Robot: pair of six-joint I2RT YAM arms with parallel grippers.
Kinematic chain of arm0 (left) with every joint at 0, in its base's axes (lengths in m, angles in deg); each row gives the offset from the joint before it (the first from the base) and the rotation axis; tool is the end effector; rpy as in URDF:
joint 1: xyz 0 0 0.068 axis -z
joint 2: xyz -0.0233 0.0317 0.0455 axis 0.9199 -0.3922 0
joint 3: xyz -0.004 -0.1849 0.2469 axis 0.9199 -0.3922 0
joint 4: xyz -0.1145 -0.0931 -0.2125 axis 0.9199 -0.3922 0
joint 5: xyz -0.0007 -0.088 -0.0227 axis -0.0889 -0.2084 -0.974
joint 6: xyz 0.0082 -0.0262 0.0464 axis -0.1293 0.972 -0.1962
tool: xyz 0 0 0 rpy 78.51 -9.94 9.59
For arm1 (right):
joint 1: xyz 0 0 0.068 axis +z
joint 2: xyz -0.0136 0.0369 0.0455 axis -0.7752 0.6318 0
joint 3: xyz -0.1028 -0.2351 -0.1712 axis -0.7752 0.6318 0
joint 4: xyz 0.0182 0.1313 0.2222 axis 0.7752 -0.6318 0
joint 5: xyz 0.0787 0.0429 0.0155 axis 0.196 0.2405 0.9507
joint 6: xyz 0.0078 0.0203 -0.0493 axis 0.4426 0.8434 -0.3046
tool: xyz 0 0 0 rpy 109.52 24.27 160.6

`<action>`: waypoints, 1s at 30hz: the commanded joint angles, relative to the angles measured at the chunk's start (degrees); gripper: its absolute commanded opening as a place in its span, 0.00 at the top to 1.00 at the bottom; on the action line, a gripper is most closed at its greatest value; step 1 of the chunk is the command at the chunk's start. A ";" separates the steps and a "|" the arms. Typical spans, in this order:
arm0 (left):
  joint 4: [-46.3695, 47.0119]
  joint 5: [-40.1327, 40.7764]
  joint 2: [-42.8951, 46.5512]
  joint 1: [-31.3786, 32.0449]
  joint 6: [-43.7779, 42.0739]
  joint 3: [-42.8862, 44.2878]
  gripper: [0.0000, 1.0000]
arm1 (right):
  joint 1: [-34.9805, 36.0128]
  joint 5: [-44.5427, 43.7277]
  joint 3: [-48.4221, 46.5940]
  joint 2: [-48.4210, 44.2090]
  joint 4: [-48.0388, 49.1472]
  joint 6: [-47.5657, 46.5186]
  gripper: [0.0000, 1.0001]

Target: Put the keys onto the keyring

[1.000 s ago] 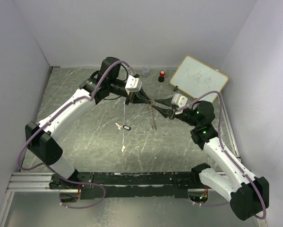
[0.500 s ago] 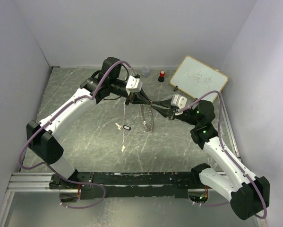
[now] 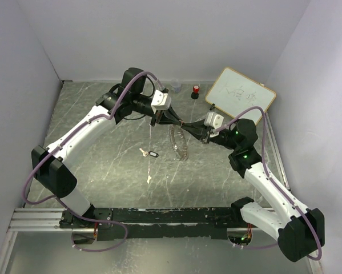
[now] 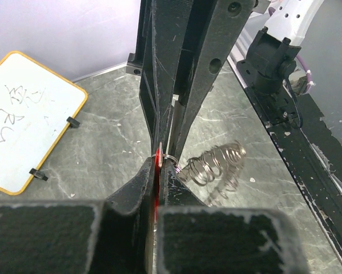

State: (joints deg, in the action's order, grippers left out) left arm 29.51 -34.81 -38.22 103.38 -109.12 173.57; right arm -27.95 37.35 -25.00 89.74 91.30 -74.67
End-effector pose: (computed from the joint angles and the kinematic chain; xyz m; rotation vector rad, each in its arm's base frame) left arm 0.2693 -0.2392 0.4310 1.6206 1.0534 -1.1525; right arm 0.1681 0.0997 0.3667 -1.0859 1.0560 0.7240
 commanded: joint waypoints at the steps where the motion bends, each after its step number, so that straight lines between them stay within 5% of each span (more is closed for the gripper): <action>1: 1.31 -2.74 0.24 -0.13 -1.42 2.00 0.93 | 0.55 0.87 -1.95 0.26 0.27 0.42 0.97; 7: 2.50 1.30 1.03 -0.11 -0.45 0.27 0.93 | 0.52 -2.52 -1.55 -1.63 0.14 1.81 1.00; 18: 30.01 22.00 13.29 -0.18 15.81 -20.87 0.93 | 0.47 -12.94 4.31 -4.85 12.80 15.43 1.00; 30: 34.40 21.79 12.01 1.04 18.94 -26.34 0.93 | 0.42 -16.70 6.26 -2.50 26.64 23.97 1.00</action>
State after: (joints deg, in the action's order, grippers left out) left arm 62.25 -15.14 -24.60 103.99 -91.38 148.13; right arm -27.33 23.39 -18.60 87.33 107.95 -54.17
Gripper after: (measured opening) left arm 0.091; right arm 0.007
